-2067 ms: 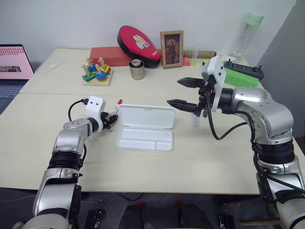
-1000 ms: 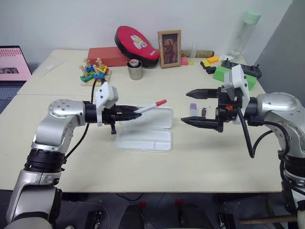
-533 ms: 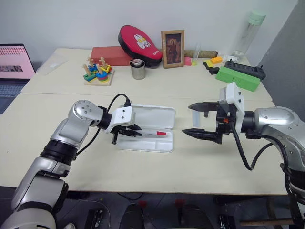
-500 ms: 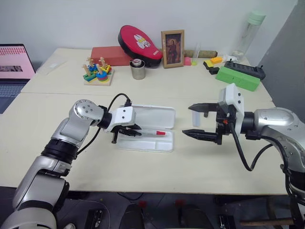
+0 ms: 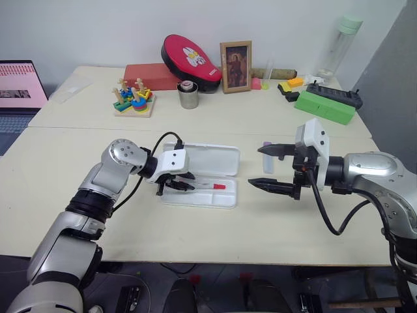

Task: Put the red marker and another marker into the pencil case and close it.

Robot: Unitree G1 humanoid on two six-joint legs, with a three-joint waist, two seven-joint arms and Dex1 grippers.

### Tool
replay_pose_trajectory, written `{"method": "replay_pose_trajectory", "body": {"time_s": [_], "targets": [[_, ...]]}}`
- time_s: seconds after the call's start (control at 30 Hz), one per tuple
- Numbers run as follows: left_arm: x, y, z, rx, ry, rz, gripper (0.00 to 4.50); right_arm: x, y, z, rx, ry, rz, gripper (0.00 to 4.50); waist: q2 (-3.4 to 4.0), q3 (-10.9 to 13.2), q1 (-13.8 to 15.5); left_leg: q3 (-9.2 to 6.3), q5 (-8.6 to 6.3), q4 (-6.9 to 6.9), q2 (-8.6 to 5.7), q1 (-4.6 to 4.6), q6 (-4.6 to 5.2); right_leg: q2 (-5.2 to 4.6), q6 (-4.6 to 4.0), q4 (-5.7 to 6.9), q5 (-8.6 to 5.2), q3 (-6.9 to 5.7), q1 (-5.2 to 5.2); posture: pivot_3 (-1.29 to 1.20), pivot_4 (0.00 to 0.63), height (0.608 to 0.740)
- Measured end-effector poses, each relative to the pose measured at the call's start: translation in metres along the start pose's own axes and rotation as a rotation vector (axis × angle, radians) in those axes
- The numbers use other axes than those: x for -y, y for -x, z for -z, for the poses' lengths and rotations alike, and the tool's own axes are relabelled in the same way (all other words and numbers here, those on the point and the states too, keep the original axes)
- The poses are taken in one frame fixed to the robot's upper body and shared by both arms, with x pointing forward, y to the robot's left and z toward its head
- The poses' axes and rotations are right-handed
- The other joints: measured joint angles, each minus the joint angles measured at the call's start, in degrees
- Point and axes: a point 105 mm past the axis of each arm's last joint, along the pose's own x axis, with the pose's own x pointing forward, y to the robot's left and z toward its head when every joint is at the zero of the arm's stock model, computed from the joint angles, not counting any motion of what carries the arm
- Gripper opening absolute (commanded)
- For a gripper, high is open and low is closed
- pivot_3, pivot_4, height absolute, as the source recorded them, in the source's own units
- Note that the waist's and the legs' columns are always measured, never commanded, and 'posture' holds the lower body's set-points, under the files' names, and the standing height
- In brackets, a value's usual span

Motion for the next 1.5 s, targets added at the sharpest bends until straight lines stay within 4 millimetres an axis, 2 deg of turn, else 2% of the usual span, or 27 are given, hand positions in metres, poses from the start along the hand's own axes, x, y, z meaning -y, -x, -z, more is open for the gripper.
{"method": "replay_pose_trajectory", "body": {"time_s": [0.23, 0.4, 0.5, 0.6, 0.67, 0.77, 0.87, 0.97, 1.17, 1.37, 1.5], "targets": [[-0.001, -0.001, -0.004, 0.015, 0.007, -0.005, 3.5, 0.0, -0.001, 0.001, -0.003, -0.003, -0.002, 4.5, 0.0, 0.0, 0.0, 0.0, 0.0, 0.01, 0.0, 0.0, 0.0, 0.0, 0.0, 0.01, 0.0, 0.0, 0.01, 0.0, 0.15, 0.74], [-0.003, 0.0, -0.018, 0.076, 0.012, -0.017, 4.49, 0.0, -0.001, 0.001, -0.003, -0.005, -0.003, 4.5, 0.0, 0.0, 0.0, 0.0, 0.0, 0.02, 0.0, 0.01, 0.0, 0.0, 0.0, 0.01, 0.0, 0.0, 0.02, 0.0, 0.15, 0.74], [-0.003, 0.003, -0.03, 0.153, 0.047, -0.032, 4.49, 0.003, -0.001, 0.003, -0.003, -0.02, 0.006, 4.5, 0.0, 0.0, -0.1, -0.01, 0.0, 0.02, 0.0, 0.01, 0.0, 0.0, 0.0, 0.02, 0.0, 0.0, 0.02, 0.0, 0.15, 0.74], [-0.009, 0.01, -0.047, 0.284, 0.097, -0.093, 4.49, 0.013, -0.002, 0.009, 0.0, -0.063, 0.059, 4.5, -0.01, 0.0, 0.0, -0.02, 0.0, 0.06, 0.0, 0.03, 0.0, -0.01, 0.01, 0.04, 0.01, -0.01, 0.05, 0.0, 0.15, 0.74], [-0.011, 0.015, -0.058, 0.374, 0.136, -0.136, 4.49, 0.028, -0.001, 0.015, -0.018, -0.082, 0.14, 4.5, -0.01, 0.0, -0.1, -0.02, 0.0, 0.08, 0.0, 0.03, 0.0, -0.01, 0.02, 0.05, 0.01, -0.01, 0.05, 0.0, 0.15, 0.74], [-0.011, 0.02, -0.076, 0.556, 0.215, -0.239, 4.49, 0.063, -0.004, 0.034, -0.076, -0.181, 0.374, 4.5, -0.04, 0.0, -0.1, -0.03, 0.01, 0.08, 0.0, 0.07, 0.0, 0.0, 0.01, 0.09, 0.02, 0.0, 0.07, 0.0, 0.15, 0.74], [-0.01, 0.017, -0.082, 0.628, 0.255, -0.315, 4.49, 0.077, -0.013, 0.059, -0.137, -0.295, 0.513, 4.5, -0.04, -0.1, -0.1, -0.03, 0.01, 0.06, 0.0, 0.07, 0.0, 0.0, 0.0, 0.11, 0.03, 0.0, 0.05, 0.0, 0.15, 0.74], [-0.008, 0.012, -0.088, 0.671, 0.288, -0.36, 4.49, 0.078, -0.024, 0.082, -0.214, -0.367, 0.593, 4.5, -0.04, -0.1, -0.1, -0.04, 0.01, 0.07, -0.02, 0.05, 0.0, -0.01, 0.0, 0.11, 0.03, 0.0, 0.06, 0.0, 0.15, 0.74], [-0.004, 0.002, -0.102, 0.708, 0.29, -0.376, 4.49, 0.075, -0.048, 0.108, -0.283, -0.457, 0.692, 4.5, -0.03, -0.1, 0.0, -0.04, 0.01, 0.06, -0.03, 0.07, 0.0, -0.01, 0.0, 0.11, 0.04, 0.0, 0.07, 0.0, 0.15, 0.74], [-0.003, 0.003, -0.103, 0.716, 0.299, -0.371, 4.49, 0.081, -0.048, 0.125, -0.358, -0.468, 0.781, 4.5, -0.02, -0.1, -0.1, -0.04, 0.01, 0.06, -0.02, 0.11, 0.0, 0.0, 0.01, 0.13, 0.04, 0.0, 0.07, 0.0, 0.15, 0.74], [-0.003, 0.003, -0.103, 0.713, 0.299, -0.373, 4.49, 0.085, -0.049, 0.126, -0.352, -0.455, 0.789, 4.5, -0.03, -0.1, -0.2, -0.03, 0.01, 0.06, -0.02, 0.11, 0.0, -0.01, 0.01, 0.12, 0.04, 0.01, 0.08, 0.0, 0.15, 0.74]]}}
